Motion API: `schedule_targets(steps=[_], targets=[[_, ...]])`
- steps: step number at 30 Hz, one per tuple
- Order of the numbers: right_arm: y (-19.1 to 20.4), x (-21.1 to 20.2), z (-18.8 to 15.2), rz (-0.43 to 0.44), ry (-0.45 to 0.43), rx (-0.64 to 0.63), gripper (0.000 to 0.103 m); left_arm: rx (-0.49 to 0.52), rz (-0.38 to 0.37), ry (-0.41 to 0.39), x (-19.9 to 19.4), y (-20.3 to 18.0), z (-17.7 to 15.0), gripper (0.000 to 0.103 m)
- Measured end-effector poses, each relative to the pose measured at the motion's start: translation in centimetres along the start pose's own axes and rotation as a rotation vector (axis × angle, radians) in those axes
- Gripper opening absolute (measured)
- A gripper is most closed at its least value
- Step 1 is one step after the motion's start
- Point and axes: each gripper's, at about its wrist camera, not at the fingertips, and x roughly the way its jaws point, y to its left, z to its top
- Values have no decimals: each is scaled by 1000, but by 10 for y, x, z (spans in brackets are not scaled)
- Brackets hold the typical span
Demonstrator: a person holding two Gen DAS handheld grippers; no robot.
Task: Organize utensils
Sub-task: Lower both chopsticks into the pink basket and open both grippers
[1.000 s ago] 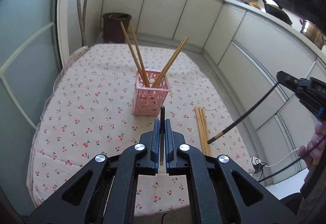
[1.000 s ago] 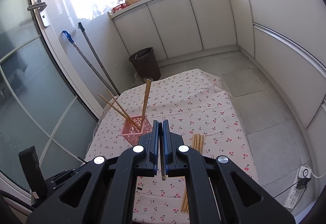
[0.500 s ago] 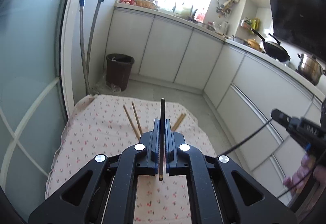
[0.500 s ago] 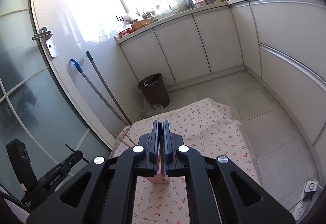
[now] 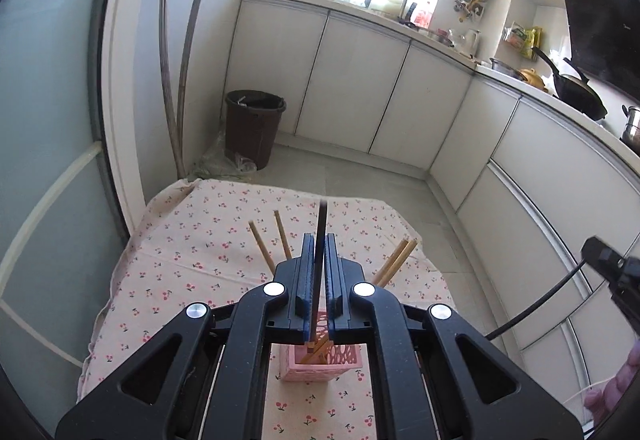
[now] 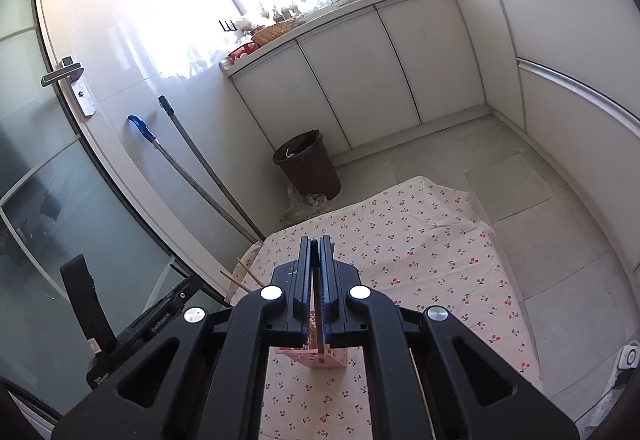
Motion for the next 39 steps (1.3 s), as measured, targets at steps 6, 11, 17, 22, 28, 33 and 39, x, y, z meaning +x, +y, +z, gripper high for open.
schedule_targets(steps=[6, 11, 17, 22, 28, 33, 39], targets=[[4, 8, -2, -1, 6, 1, 4, -116, -29, 29, -5, 26, -7, 14], [9, 14, -3, 0, 8, 3, 4, -157, -1, 19, -22, 38, -12, 16], [15, 25, -2, 9, 6, 17, 4, -160, 9, 39, -29, 41, -15, 17], [20, 47, -4, -1, 0, 26, 4, -135, 19, 22, -32, 39, -14, 20], [17, 84, -17, 2, 33, 47, 5, -142, 10, 54, -23, 42, -18, 22], [8, 106, -34, 46, 82, 50, 50, -143, -4, 92, -13, 40, -22, 25], [6, 102, -43, -9, 135, 5, 50, -114, -13, 100, -13, 29, -25, 35]])
